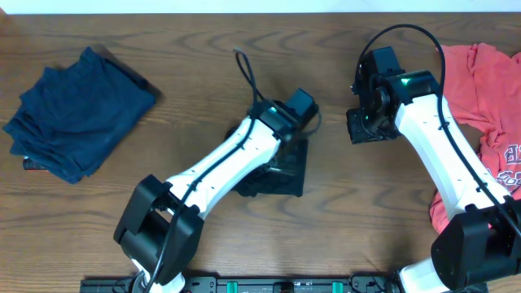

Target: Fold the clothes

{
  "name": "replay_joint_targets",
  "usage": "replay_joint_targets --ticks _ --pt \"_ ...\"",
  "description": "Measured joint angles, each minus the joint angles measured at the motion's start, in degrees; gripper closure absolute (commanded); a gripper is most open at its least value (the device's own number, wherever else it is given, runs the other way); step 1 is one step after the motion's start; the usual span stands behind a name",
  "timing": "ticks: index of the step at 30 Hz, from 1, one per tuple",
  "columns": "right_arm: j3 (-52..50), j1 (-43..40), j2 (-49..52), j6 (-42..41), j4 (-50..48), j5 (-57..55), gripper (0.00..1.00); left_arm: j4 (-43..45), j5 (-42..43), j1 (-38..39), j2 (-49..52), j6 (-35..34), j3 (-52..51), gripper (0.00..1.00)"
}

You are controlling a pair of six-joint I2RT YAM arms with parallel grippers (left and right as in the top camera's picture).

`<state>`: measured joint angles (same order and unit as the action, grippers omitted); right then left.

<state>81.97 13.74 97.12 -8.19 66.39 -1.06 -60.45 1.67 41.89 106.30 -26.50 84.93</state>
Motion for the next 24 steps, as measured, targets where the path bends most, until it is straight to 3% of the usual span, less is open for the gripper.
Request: replay_joint_targets --ticks 7,13,19,24 --pt "-0.02 0.00 0.00 5.18 -1.01 7.80 0.57 -7.76 -4.87 -3.76 -7.08 1.44 8.20 0.23" --pt "-0.04 1.66 0.00 12.07 -5.84 22.97 0.50 -10.99 -8.55 -20.11 -19.30 1.03 10.10 0.20" --pt "-0.07 11.02 0.66 12.07 -17.84 26.21 0.46 -9.64 -3.65 -34.86 -17.64 1.03 9.49 0.19" --pt "-0.07 18.43 3.89 8.85 -25.90 22.03 0.39 -9.66 1.49 -41.62 -13.73 2.45 8.15 0.19"
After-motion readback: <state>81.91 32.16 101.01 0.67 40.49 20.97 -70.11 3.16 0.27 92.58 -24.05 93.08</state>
